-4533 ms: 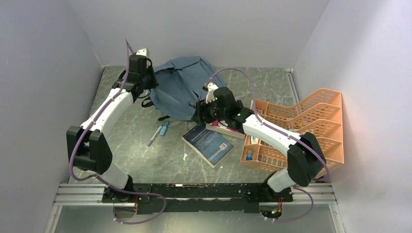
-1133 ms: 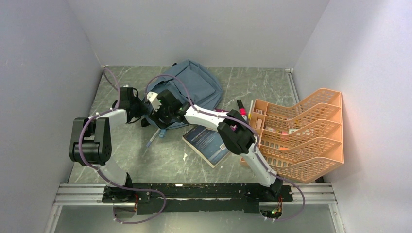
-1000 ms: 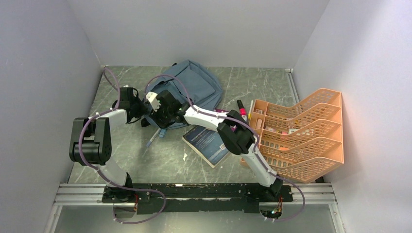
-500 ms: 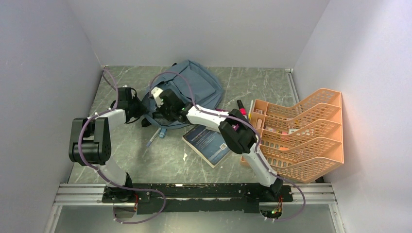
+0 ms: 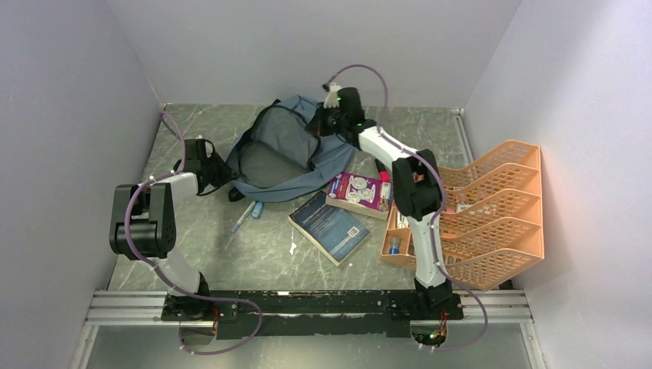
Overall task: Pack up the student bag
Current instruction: Unzip the student bag at the center of the board.
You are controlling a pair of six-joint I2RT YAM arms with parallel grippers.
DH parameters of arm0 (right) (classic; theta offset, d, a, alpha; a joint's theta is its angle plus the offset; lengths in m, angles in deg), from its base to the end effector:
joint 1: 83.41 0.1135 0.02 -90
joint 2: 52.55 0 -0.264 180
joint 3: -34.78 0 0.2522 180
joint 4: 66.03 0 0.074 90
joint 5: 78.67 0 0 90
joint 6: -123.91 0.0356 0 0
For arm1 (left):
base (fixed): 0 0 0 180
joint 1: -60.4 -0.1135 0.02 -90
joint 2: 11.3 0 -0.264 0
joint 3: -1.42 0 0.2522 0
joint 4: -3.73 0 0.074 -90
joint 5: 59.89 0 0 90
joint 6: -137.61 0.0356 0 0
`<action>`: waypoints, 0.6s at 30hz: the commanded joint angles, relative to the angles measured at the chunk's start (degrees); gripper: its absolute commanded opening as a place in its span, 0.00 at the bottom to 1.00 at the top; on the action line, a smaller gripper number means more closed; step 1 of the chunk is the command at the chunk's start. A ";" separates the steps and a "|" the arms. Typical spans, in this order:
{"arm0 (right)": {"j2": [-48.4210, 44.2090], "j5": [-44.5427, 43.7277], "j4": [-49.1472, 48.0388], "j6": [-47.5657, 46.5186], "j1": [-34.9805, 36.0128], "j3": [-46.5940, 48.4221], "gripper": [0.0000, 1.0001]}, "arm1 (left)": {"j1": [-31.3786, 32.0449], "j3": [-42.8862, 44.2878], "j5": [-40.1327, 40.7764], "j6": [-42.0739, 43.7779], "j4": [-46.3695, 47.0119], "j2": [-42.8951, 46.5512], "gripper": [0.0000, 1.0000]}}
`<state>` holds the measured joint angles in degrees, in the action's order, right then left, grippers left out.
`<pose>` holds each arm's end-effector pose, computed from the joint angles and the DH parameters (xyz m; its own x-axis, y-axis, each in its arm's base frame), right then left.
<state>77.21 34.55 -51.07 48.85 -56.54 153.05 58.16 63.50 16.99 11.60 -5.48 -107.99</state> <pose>0.4678 0.2528 0.2187 -0.5722 -0.0243 -0.8198 -0.6031 0.6898 0.4005 0.3368 0.0051 0.1572 -0.6335 -0.5978 -0.4912 -0.3052 0.7765 -0.5513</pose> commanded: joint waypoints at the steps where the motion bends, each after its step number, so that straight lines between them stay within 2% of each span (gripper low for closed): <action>1: -0.92 10.74 -7.95 10.81 -4.90 -1.50 0.00 | -0.75 0.96 -2.75 0.88 1.33 -1.39 0.05; 7: -1.10 10.83 -13.09 17.50 -8.51 -6.61 0.00 | -0.75 1.80 -4.74 1.57 1.77 -2.24 0.05; 15: 1.50 2.04 -3.12 14.34 -8.58 -4.60 0.00 | -0.75 4.04 -8.11 2.44 1.99 -3.92 0.05; 18: 0.34 -1.78 -3.40 14.20 -8.61 -7.07 0.00 | -0.75 5.99 -7.58 2.51 1.28 -4.14 0.05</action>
<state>77.56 39.45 -56.69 63.97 -64.48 146.72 57.92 65.99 11.18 12.82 -4.89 -111.33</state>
